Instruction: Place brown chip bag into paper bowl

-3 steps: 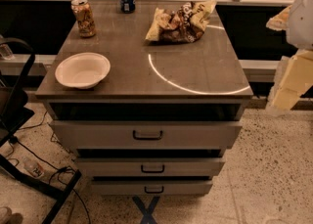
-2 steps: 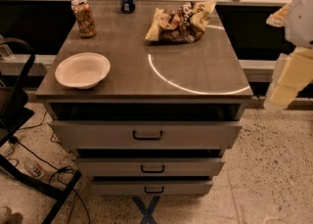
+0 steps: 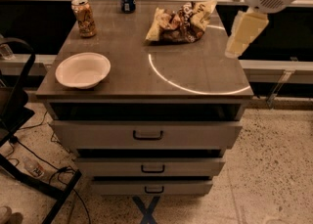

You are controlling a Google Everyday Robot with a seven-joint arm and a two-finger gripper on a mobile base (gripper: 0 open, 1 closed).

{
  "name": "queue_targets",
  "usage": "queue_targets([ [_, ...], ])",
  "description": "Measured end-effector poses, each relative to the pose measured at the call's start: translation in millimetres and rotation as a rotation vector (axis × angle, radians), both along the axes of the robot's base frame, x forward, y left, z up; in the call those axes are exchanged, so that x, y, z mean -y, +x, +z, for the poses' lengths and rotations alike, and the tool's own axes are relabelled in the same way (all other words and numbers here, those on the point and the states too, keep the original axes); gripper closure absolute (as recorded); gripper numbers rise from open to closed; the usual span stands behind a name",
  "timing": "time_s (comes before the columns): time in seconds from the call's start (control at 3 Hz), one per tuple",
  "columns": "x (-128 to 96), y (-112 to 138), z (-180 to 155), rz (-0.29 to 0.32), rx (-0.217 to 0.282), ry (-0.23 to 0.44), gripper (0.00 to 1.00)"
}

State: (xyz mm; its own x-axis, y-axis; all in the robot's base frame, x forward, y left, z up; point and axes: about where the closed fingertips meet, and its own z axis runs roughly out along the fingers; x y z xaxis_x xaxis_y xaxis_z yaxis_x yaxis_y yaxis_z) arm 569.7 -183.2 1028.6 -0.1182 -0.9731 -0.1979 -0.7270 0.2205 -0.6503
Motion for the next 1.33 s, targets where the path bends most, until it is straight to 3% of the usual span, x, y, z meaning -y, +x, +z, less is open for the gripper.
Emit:
queue_targets([
  [0.33,-11,30,14,0.018,0.102,-0.015,0.0],
  [0.67,-11,30,14,0.018,0.102,-0.015,0.0],
  [1.0,-26,63,11,0.042,0.123,0.031,0.0],
  [1.33,-49,123,-3,0.084,0.144,0.107,0.0],
])
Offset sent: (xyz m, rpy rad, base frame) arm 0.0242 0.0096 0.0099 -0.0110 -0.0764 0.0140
